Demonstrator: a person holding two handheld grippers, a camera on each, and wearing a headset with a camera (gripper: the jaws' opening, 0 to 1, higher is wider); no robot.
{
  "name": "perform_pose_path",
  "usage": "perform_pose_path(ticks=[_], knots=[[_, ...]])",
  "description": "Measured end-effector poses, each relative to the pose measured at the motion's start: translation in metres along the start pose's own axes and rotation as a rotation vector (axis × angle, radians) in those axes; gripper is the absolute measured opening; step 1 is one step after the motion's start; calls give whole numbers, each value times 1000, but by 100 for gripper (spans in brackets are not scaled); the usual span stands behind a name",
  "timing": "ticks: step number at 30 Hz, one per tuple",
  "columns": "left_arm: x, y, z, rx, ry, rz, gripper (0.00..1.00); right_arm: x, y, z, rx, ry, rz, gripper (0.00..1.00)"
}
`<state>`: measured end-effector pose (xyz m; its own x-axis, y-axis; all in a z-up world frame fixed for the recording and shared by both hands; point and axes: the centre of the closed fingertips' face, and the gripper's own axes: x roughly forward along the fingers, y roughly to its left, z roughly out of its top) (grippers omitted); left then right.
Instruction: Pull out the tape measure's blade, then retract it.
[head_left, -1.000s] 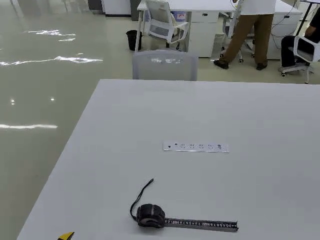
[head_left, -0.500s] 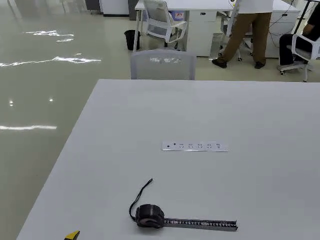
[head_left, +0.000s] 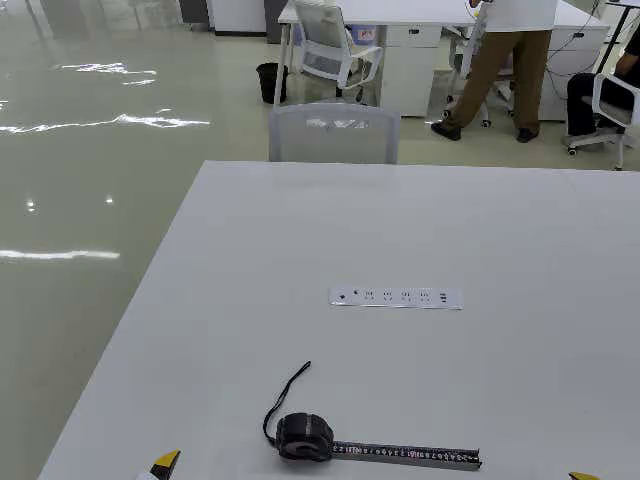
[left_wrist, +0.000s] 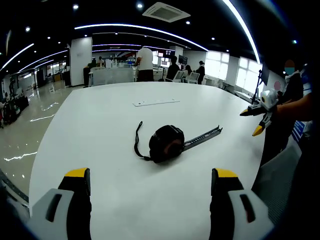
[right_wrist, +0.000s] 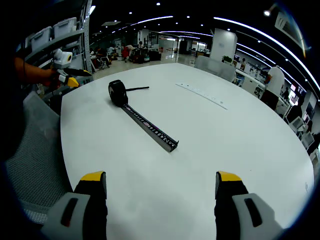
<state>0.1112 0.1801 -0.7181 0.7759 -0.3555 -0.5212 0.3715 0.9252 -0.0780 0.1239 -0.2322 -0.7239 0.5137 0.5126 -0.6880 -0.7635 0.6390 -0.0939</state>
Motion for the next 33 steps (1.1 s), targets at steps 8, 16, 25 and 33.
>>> perform_pose_path(ticks=[8, 16, 25, 33], knots=[[9, -20, 11, 13, -23, 35, 99, 10, -19, 18, -126, 38, 43, 91], [13, -24, 23, 44, -39, 60, 99, 23, -25, 37, -193, 55, 99, 88], [25, -28, 33, -15, -73, 90, 99, 41, -20, 51, -294, 117, 182, 84], [39, -38, 41, -8, -82, 95, 99, 53, -15, 61, -372, 199, 290, 79]])
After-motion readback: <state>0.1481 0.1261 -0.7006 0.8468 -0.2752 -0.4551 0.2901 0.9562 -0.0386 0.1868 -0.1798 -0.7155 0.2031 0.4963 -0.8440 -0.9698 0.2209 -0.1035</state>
